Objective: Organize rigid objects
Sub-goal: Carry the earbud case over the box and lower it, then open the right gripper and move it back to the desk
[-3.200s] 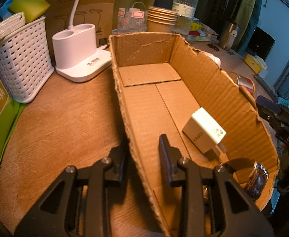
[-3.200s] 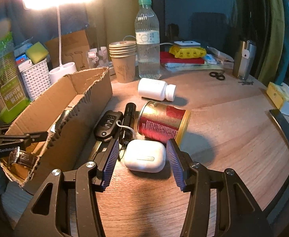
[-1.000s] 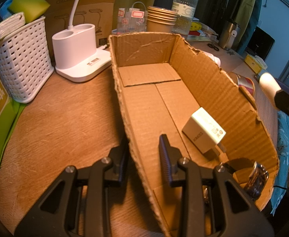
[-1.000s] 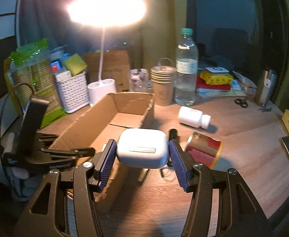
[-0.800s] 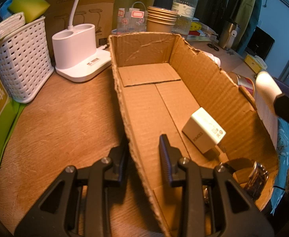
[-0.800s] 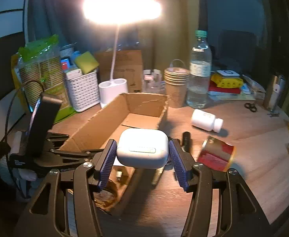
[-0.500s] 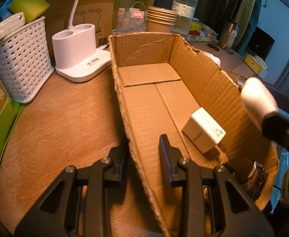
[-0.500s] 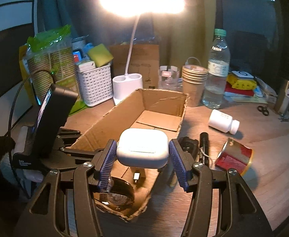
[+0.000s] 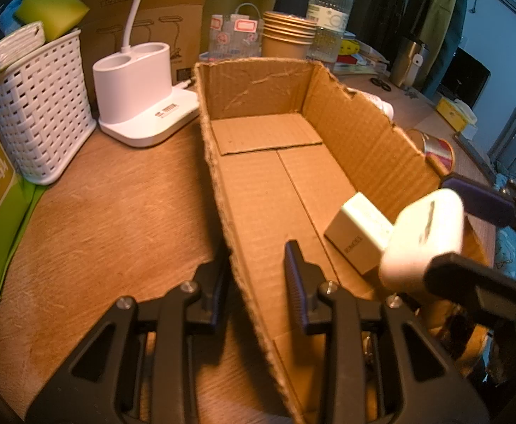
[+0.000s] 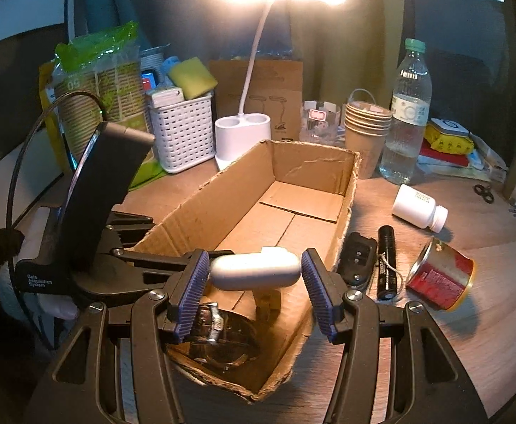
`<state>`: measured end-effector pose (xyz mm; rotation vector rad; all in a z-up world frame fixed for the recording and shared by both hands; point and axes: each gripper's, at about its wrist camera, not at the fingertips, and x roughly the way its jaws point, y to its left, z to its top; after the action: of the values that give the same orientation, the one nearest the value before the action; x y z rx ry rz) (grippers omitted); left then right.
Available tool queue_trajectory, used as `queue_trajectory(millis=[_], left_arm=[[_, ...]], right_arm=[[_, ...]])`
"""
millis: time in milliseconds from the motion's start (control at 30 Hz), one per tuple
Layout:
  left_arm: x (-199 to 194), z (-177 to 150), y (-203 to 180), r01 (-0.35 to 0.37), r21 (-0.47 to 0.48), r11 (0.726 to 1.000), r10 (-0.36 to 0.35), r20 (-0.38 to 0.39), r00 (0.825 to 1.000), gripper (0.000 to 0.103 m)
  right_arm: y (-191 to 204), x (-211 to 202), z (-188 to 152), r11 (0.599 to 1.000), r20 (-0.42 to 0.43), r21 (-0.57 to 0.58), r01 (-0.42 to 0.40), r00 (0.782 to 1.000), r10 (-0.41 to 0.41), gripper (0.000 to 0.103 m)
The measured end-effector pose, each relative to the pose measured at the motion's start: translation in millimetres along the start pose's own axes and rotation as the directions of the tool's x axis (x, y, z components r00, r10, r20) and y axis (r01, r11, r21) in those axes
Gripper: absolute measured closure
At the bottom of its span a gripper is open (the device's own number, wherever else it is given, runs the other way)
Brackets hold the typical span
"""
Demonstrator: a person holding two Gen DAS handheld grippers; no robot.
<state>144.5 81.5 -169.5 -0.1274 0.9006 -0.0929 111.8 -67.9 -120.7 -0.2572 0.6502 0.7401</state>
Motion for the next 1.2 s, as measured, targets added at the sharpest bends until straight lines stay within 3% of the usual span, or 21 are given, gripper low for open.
queue_trajectory(millis=[733,1200], left_arm=[[2,0,-3,0.001,-0.001,1.0,-0.001,0.001,1.0,0.07],[2,0,-2,0.001,-0.001,1.0,-0.001,0.001,1.0,0.07]], right_arm=[[-19,-15,3,0.997,0.042,0.048,0.057,0.997,-0.059,0.045],[-61,-33,-2,0.976,0.064,0.127,0.175,0.981,-0.184,0.044]])
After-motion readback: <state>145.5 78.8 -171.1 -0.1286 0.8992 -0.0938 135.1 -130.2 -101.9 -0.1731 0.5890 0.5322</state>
